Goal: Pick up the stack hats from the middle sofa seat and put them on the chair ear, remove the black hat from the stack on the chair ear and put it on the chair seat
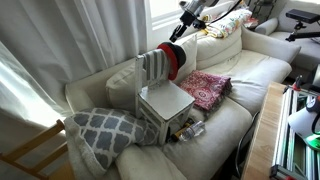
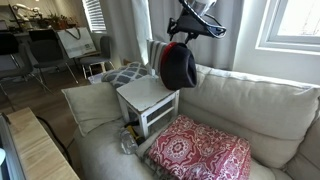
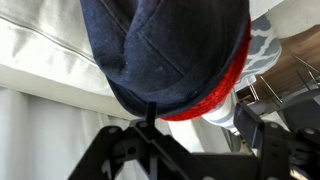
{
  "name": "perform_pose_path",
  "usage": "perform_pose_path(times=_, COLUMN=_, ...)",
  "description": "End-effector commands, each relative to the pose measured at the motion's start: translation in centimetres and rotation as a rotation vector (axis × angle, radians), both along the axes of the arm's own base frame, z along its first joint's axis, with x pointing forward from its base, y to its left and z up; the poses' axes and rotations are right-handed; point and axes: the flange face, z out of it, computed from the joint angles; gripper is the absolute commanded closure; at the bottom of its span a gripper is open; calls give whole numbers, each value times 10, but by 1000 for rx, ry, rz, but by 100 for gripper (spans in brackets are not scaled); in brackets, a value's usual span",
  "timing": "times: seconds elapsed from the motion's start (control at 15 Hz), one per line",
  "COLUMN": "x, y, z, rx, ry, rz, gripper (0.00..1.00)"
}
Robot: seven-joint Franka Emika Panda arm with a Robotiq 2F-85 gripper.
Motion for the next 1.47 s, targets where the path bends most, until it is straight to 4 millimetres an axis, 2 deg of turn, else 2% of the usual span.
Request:
perform_pose_path(times=0.0, x=-5, y=13, z=-4, rx=-16, ry=46, rz=-28, gripper=23)
perform_pose_path(times=0.07, x=-5, y=14, z=-5, rx=-15, ry=49, rz=-34, gripper=23)
perform_pose_path(times=0.2, x=-4, y=15, z=-6, rx=-11, ry=53, rz=-44, gripper=45)
perform_pose_path(times=0.4, x=-4, y=14, z=-8, rx=-16, ry=54, rz=-55, gripper=72)
perform_pose_path(times=0.67, x=-3, y=11, z=-12, rx=-24, ry=63, rz=-75, gripper=100)
perform_pose_path(times=0.87, x=-3, y=9, z=-13, rx=-23, ry=70, rz=-86, gripper=100)
perform_pose_path(times=1.0, x=-4, y=-1, z=-6, rx=-24, ry=60, rz=-102, gripper=99)
perform_pose_path(times=1.4, x=-17, y=-53, z=22, rx=-69, ry=15, rz=-199, gripper=99)
